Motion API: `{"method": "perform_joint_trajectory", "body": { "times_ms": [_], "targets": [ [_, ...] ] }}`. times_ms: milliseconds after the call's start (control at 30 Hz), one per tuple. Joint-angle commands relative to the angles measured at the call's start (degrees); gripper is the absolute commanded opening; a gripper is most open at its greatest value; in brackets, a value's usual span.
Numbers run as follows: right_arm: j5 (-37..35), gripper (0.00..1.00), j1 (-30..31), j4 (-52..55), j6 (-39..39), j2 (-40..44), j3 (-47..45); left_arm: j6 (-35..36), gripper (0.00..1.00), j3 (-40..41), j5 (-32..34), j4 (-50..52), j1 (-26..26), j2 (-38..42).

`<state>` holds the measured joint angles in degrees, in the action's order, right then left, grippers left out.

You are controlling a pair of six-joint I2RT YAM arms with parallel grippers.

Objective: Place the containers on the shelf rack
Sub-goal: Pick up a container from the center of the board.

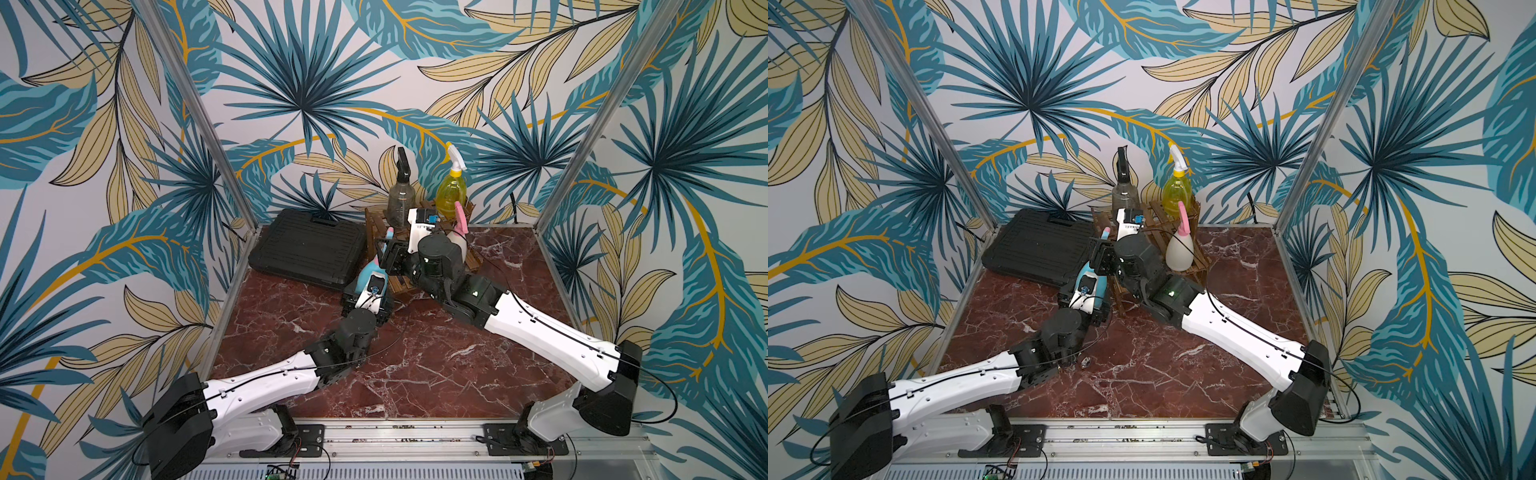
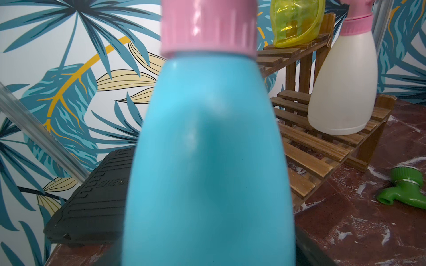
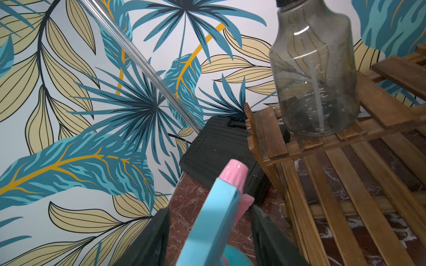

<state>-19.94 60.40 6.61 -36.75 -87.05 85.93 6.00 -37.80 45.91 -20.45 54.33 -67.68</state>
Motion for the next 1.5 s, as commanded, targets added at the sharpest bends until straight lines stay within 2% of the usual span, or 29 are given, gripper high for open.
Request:
{"method": "perform_joint_trajectory", "body": {
  "times_ms": [0, 167, 433, 533, 700, 867, 933, 1000, 1133, 1467],
  "targets": [
    [0.0, 0.6, 0.3, 1.9, -0.6, -1.6, 1.3, 2.8, 0.84, -2.8, 2.6, -2.9, 0.2, -0.8],
    [1.7, 0.57, 0.3, 2.0, -1.7, -2.2, 1.5, 6.7, 0.85, -3.7, 5.9, -5.6, 0.2, -3.1],
    [0.9, 0.42, 0.3, 2.3, -2.5, -2.7, 1.5, 9.4, 0.86, -3.7, 7.6, -9.2, 0.2, -5.6],
    [0.2, 0.32, 0.3, 1.9, -3.1, -2.4, 1.1, 10.2, 0.87, -3.6, 8.2, -9.9, 0.2, -6.4],
    [0.2, 0.01, 0.3, -1.1, -3.6, -1.3, -1.1, 11.0, 0.87, -3.0, 8.3, -10.9, 0.2, -6.7],
    [0.3, 0.0, 0.3, -3.3, -3.6, -0.5, -2.4, 10.7, 0.9, -2.4, 7.8, -11.5, 0.2, -6.7],
    [0.0, 0.0, 0.3, -4.6, -3.3, 0.2, -3.4, 9.8, 0.98, -1.7, 7.0, -12.0, 0.2, -6.3],
    [-1.0, 0.0, 0.3, -6.2, -2.6, 1.2, -4.8, 8.8, 1.0, -0.9, 3.7, -11.5, 0.2, -5.1],
    [-3.8, 0.0, 0.3, -9.3, -0.7, 3.7, -7.6, 6.5, 1.0, 1.2, -10.2, -8.4, 0.2, -0.6],
    [-7.3, 0.0, 0.3, -15.9, 11.9, 10.4, -14.0, -2.2, 1.0, -0.8, -31.6, 13.9, -1.6, 12.0]
  ]
}}
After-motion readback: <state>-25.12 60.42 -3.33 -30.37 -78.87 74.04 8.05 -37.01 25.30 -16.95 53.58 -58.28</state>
